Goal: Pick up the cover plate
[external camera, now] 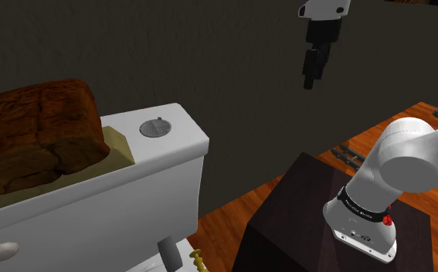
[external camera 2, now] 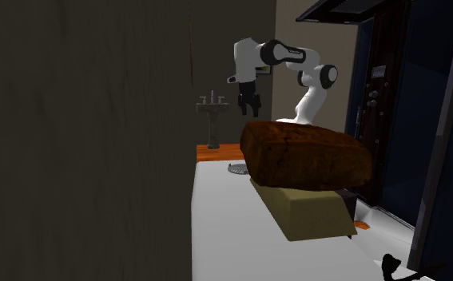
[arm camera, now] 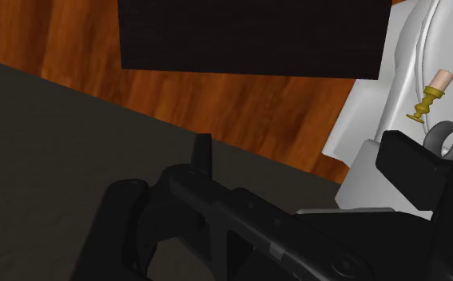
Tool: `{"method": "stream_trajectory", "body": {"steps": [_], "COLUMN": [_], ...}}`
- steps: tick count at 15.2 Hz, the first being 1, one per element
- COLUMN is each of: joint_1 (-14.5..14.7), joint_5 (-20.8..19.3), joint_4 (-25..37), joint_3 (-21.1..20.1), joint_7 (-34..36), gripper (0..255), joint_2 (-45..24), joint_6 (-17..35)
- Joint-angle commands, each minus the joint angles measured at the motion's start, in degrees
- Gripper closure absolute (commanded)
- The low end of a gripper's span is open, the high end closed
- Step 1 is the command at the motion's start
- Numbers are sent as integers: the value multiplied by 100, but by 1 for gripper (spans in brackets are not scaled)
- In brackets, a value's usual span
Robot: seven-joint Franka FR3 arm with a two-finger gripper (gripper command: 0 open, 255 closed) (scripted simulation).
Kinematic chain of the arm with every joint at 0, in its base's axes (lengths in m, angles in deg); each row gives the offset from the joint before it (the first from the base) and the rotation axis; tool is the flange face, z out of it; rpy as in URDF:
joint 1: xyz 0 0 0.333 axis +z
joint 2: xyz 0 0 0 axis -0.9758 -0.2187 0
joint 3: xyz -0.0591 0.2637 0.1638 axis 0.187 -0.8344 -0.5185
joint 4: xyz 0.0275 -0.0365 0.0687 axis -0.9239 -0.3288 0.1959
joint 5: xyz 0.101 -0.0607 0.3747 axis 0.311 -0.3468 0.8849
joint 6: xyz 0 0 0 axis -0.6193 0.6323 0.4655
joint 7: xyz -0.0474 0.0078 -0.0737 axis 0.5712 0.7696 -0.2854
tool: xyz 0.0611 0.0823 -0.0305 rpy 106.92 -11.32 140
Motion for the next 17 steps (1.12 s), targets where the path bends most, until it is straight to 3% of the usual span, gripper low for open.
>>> {"method": "stream_trajectory", "body": {"steps": [1,9,17], "joint_1": [0,548,1021], "joint_5": [0,84,191], "joint_4": [0,731,1724], "joint_3": [0,-78,-302], "joint_7": [0,-988,-1923], "gripper": [0,0,0], "joint_2": [0,-1501,-2886], "joint_6": [0,950,1535]}}
